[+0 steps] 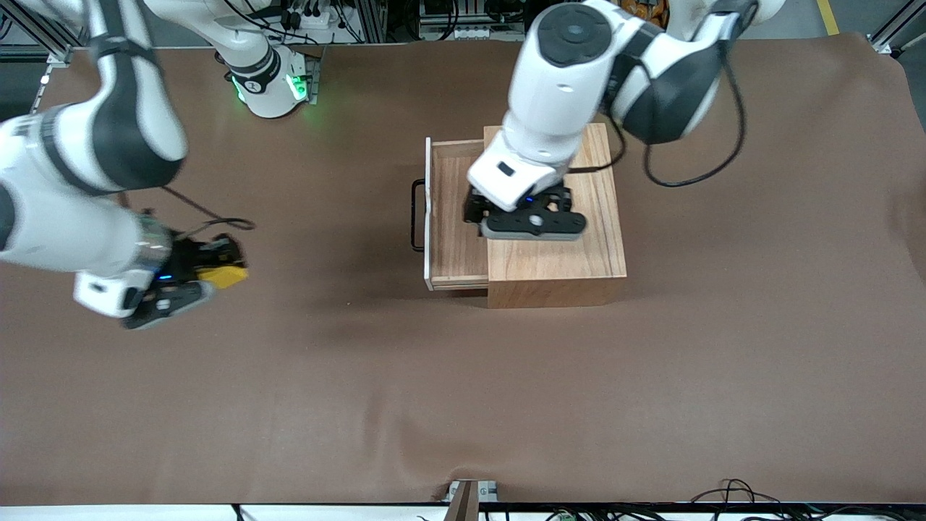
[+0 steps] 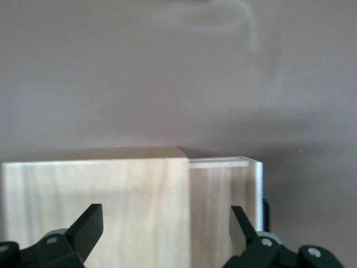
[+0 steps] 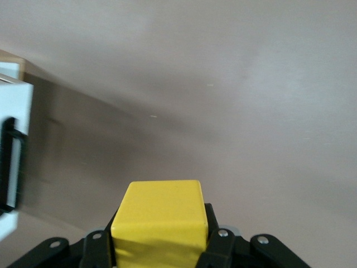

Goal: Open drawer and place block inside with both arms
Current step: 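Lift the yellow cube with the right gripper while the left gripper withdraws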

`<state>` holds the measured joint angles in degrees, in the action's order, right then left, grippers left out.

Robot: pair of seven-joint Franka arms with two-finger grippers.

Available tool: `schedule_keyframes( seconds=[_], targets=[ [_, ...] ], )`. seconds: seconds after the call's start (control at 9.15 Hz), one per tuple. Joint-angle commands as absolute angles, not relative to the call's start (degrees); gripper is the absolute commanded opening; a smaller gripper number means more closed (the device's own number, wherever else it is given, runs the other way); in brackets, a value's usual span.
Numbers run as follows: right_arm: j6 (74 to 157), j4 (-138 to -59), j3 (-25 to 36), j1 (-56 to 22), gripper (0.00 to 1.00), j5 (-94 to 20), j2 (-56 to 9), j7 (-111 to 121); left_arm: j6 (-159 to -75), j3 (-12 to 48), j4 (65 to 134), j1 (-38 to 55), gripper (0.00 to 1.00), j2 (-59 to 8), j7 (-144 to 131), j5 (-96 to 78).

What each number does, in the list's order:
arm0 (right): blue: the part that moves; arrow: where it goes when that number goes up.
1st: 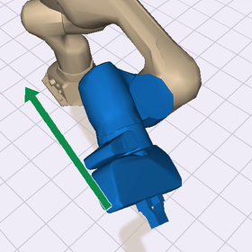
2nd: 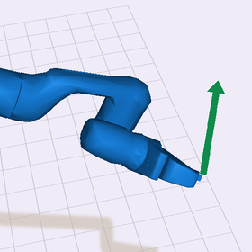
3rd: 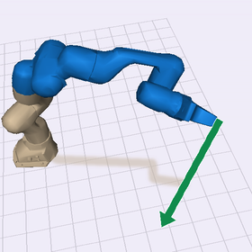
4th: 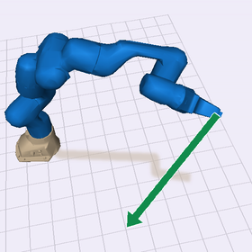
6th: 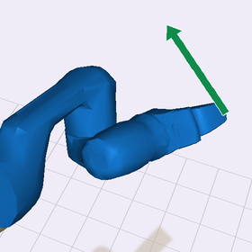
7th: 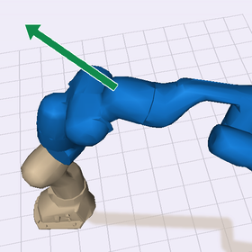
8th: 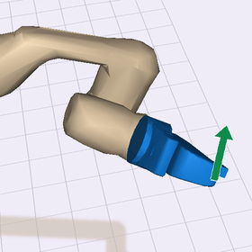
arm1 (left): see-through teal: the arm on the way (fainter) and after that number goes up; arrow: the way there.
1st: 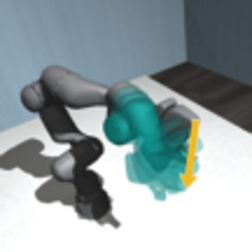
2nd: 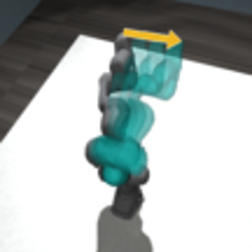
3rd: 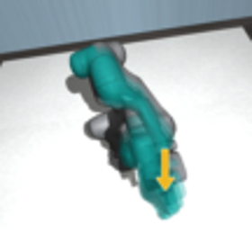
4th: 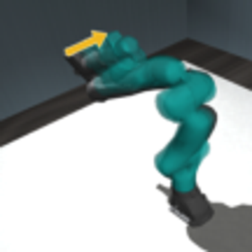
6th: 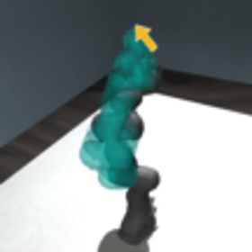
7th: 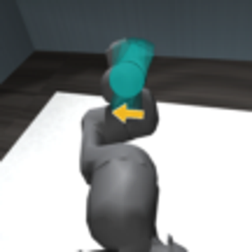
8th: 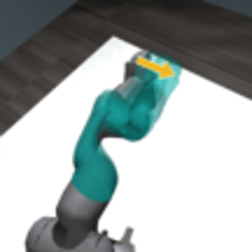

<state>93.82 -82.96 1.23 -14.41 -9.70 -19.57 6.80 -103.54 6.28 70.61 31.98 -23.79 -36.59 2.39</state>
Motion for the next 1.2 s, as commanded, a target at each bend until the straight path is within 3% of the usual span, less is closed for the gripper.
schedule_keyframes(
  seconds=[0.0,0.44,0.87,1.09],
  targets=[
    [93.78,-81.91,2.11,-23.25,0.00,-11.25,-19.86,-7.84,-100.38,7.64,71.89,25.08,1.00,-20.31,-26.85,1.41],
    [102.72,-82.62,2.20,-37.24,0.00,-11.43,-23.54,-27.57,-93.72,13.18,72.16,12.24,1.00,-16.54,-14.62,0.88],
    [109.93,-85.50,2.20,-43.41,0.00,-11.51,-28.91,-32.51,-83.60,13.18,75.66,4.24,1.00,-9.60,-5.11,0.79],
    [112.49,-86.92,2.20,-44.56,0.00,-11.95,-30.49,-32.52,-81.58,12.57,81.88,1.50,1.00,-4.25,-0.99,0.62]
  ],
)
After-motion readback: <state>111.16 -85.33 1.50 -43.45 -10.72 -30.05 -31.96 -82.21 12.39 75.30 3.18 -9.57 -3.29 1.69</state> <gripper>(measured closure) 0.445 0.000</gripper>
